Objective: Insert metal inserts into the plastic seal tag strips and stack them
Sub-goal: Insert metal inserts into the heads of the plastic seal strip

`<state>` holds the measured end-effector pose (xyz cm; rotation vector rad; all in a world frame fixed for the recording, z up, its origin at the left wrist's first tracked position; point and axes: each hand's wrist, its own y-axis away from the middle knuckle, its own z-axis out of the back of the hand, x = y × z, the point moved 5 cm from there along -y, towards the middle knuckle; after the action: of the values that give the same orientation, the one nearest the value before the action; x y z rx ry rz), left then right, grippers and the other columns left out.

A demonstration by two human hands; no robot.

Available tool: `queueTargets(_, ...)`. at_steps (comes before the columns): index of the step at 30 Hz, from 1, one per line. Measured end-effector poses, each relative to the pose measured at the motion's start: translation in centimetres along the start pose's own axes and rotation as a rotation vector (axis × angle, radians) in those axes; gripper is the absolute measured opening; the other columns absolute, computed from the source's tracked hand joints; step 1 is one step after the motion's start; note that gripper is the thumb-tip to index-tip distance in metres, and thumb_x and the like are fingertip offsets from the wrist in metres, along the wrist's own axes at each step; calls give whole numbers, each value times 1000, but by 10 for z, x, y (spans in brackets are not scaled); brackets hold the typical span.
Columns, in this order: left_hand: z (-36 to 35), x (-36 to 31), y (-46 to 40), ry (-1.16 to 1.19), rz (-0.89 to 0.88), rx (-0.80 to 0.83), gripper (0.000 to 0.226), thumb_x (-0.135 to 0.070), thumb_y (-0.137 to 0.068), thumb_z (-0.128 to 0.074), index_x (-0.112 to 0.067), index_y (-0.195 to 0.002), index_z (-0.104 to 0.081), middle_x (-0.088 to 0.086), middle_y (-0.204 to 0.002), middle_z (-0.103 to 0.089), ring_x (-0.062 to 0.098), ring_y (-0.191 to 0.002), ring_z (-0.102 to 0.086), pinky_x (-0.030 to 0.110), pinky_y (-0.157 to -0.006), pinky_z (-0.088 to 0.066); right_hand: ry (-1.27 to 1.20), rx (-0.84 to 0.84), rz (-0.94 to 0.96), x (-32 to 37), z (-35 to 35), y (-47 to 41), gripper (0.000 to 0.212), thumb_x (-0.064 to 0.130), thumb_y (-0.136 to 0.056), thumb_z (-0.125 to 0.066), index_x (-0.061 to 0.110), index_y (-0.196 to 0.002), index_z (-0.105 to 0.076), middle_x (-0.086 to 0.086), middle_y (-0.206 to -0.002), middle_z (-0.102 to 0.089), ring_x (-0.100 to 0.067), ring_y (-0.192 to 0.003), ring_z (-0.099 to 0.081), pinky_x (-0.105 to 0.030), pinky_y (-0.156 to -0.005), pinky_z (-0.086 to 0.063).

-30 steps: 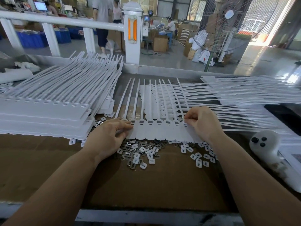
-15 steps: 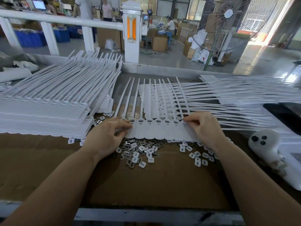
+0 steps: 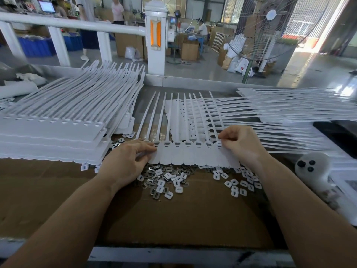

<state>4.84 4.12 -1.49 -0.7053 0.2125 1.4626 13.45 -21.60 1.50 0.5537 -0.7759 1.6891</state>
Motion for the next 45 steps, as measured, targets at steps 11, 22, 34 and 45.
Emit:
queueTargets(11, 1, -1, 1, 4, 12, -1, 30, -14, -88, -60, -32, -111, -65, -20, -126, -54, -2, -124, -39, 14, -101, -22, 92, 60, -5, 1, -2, -1, 15, 4, -87, -57, 16, -84, -66, 0, -90, -66, -9, -84, -59, -8, -65, -39)
queueTargets(22, 2, -3, 1, 1, 6, 5, 29, -15, -89, -59, -30, -113, -64, -17, -129, -54, -2, -124, -38, 12, -100, -19, 375, -41, 130, 1, -7, 18, 30, 0, -92, -49, 12, -110, -69, -2, -121, -58, -19, -111, -51, -26, -98, -38)
queueTargets(34, 2, -3, 1, -4, 8, 6, 29, -16, -90, -58, -31, -113, -64, -18, -129, -53, -2, -123, -39, 12, -100, -21, 408, -16, 154, -2, -7, 24, 40, -7, -88, -43, 14, -111, -68, 0, -125, -58, -16, -120, -46, -23, -104, -25)
queueTargets(45, 2, -3, 1, -15, 1, 4, 28, -18, -89, -59, -33, -113, -64, -18, -129, -53, -4, -122, -38, 12, -98, -21, 321, 31, 241, 14, 7, 43, 22, 10, -86, -62, 23, -103, -69, 11, -98, -62, 3, -82, -52, -6, -75, -39)
